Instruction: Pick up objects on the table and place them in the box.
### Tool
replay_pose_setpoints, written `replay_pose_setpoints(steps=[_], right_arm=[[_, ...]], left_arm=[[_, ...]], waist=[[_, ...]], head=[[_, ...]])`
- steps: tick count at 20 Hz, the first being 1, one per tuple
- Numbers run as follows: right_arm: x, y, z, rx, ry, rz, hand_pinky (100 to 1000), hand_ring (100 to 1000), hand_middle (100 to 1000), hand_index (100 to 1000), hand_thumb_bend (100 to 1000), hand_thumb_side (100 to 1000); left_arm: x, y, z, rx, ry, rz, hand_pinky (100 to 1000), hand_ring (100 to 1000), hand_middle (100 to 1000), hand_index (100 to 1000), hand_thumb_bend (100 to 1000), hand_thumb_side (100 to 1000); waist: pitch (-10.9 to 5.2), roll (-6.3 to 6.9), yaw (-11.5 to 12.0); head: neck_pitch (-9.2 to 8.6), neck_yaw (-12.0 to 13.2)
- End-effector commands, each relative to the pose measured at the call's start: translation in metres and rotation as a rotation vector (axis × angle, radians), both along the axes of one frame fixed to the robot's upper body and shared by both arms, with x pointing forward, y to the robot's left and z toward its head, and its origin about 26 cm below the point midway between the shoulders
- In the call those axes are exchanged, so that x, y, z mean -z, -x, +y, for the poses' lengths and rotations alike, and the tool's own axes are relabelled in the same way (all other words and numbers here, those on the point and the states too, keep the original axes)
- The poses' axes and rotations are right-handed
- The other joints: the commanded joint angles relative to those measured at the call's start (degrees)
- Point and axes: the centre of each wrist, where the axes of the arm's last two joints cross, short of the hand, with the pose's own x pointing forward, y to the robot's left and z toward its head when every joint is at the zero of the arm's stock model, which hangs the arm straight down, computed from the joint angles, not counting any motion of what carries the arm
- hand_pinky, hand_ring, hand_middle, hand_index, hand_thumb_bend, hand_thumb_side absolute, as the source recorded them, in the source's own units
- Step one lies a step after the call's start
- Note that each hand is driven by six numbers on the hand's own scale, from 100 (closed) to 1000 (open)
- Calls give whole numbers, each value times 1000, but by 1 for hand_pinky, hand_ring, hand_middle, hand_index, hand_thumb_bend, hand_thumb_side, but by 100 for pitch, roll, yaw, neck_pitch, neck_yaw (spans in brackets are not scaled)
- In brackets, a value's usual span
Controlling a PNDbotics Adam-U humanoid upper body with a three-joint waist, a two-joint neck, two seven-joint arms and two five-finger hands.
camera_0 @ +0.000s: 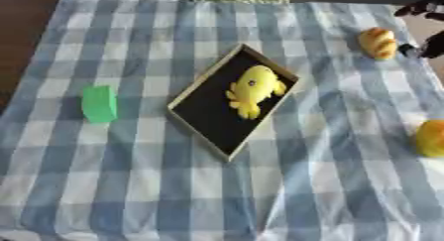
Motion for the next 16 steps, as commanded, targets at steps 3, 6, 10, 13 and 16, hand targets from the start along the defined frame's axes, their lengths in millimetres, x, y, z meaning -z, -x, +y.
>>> replay_pose_setpoints(steps=[3, 6, 10, 13, 16], right_arm=[[-10, 1, 0, 9, 21, -32, 964, 1000, 934, 949, 219, 100], [-6, 0, 3, 31, 37, -41, 964, 1000, 939, 951, 242, 100], [-3, -2, 5, 48, 40, -61, 962, 1000, 942, 952, 211, 111], [-4, -2, 3, 87, 38, -90, 961, 1000, 940, 952, 197, 100], [-6, -1, 0, 127, 33, -133, 960, 1000, 937, 952, 185, 100]], left_arm=[[-8, 1, 1, 10, -28, -19, 685, 801, 682, 810, 100, 679], [-8, 1, 1, 14, -27, -21, 684, 801, 682, 810, 100, 680], [-8, 1, 0, 19, -26, -19, 684, 803, 683, 810, 100, 687], [-9, 0, -1, 25, -28, -22, 684, 803, 683, 810, 100, 689], [-10, 0, -1, 27, -30, -26, 684, 804, 684, 810, 100, 691]], waist=[[-125, -21, 13], [-100, -15, 26], [-52, -15, 39], [4, -19, 72], [61, -25, 111]], head=[[25, 2], [25, 0], [25, -12], [22, -21], [-4, -34]])
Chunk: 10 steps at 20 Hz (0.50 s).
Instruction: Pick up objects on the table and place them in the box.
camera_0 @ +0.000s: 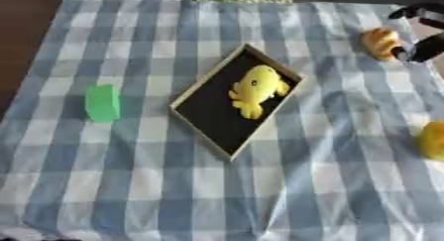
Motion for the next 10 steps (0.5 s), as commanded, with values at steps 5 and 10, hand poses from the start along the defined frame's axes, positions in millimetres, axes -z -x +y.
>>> replay_pose_setpoints(steps=[5, 10], right_arm=[[-21, 4, -14, 100, 16, -95, 959, 1000, 935, 951, 170, 103], [-19, 5, -18, 131, -4, -103, 957, 1000, 929, 951, 141, 132]], left_arm=[[-11, 0, 0, 17, -28, -31, 683, 805, 684, 810, 100, 694], [-12, -1, -1, 23, -28, -36, 683, 805, 685, 810, 100, 698]], waist=[[81, -37, 69], [162, -47, 120]], head=[[-83, -62], [-140, -108]])
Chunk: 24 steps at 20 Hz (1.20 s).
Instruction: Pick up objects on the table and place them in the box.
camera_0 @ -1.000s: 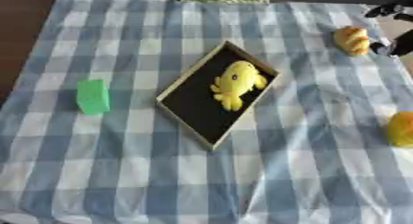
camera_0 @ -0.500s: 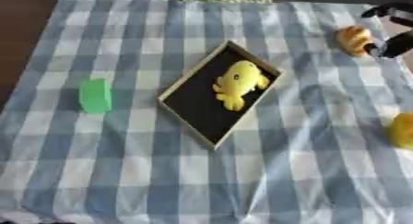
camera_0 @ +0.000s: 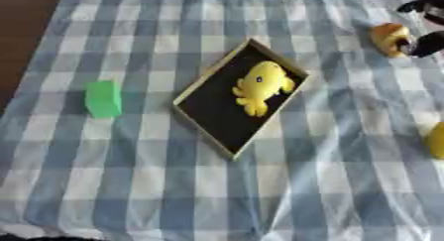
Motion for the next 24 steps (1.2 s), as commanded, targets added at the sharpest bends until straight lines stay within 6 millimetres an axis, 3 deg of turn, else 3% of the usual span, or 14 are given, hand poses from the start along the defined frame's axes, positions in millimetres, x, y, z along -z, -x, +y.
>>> replay_pose_setpoints(steps=[1, 14, 17, 24], right_arm=[[-20, 4, -12, 42, 11, -49, 956, 1000, 927, 951, 128, 136], [-14, 5, -20, 124, 3, -44, 952, 1000, 899, 946, 148, 168], [-13, 6, -21, 145, 12, -49, 945, 996, 871, 940, 185, 105], [-13, 6, -22, 199, 31, -103, 928, 950, 826, 919, 214, 100]], left_arm=[[-9, 1, 0, 14, -26, -27, 683, 805, 686, 810, 100, 699], [-12, -1, -1, 22, -30, -40, 683, 807, 688, 810, 100, 710], [-12, -1, -1, 23, -27, -40, 683, 807, 689, 810, 100, 714], [-12, -1, -1, 24, -26, -38, 683, 808, 691, 810, 100, 721]], waist=[[16, -48, 22], [245, -59, 174], [275, -57, 186], [333, -49, 208]], head=[[-91, -29], [-214, -87], [-220, -106], [-241, -165]])
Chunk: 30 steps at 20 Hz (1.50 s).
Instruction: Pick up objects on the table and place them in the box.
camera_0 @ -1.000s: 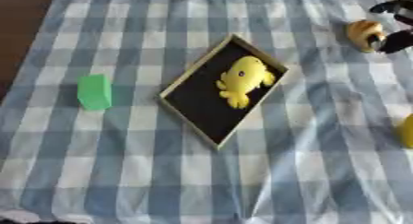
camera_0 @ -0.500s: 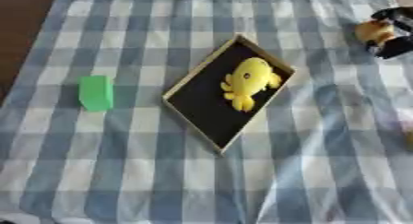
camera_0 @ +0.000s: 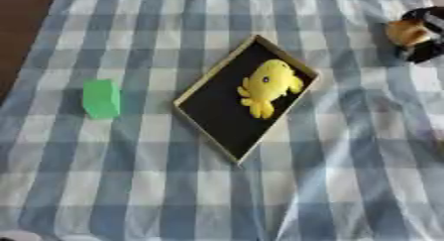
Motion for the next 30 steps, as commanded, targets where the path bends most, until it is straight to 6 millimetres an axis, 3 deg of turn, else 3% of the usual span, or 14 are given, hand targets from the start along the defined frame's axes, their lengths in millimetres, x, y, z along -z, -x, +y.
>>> replay_pose_setpoints(steps=[1, 4, 8, 11, 19, 30], right_arm=[[-16, 5, -13, 56, 36, -56, 925, 938, 811, 909, 222, 100], [-16, 7, -14, 76, 46, -90, 919, 919, 787, 891, 233, 100], [-14, 10, -17, 71, 32, -115, 902, 894, 756, 867, 129, 100], [-15, 11, -18, 55, 14, -118, 892, 875, 735, 850, 100, 100], [-21, 11, -13, 4, -8, -142, 881, 851, 705, 830, 100, 100], [-48, 23, -1, -80, 62, -286, 869, 788, 609, 751, 100, 100]], left_arm=[[-9, 1, 1, 9, -24, -24, 683, 808, 691, 810, 100, 722], [-9, 1, 1, 11, -26, -25, 684, 809, 691, 810, 100, 723], [-9, 1, 1, 12, -27, -24, 685, 810, 694, 811, 100, 723], [-9, 1, 1, 12, -27, -25, 686, 810, 695, 811, 100, 724], [-9, 1, 0, 14, -32, -22, 688, 812, 698, 813, 100, 723], [-9, 1, 0, 16, -36, -19, 690, 812, 700, 814, 100, 720]], waist=[[-7, -50, 1], [14, -51, 5], [31, -47, 5], [34, -50, -8], [-20, -67, -39], [-221, -155, -91]], head=[[-91, -29], [-105, -45], [-103, -37], [-94, -33], [-46, -18], [9, -6]])
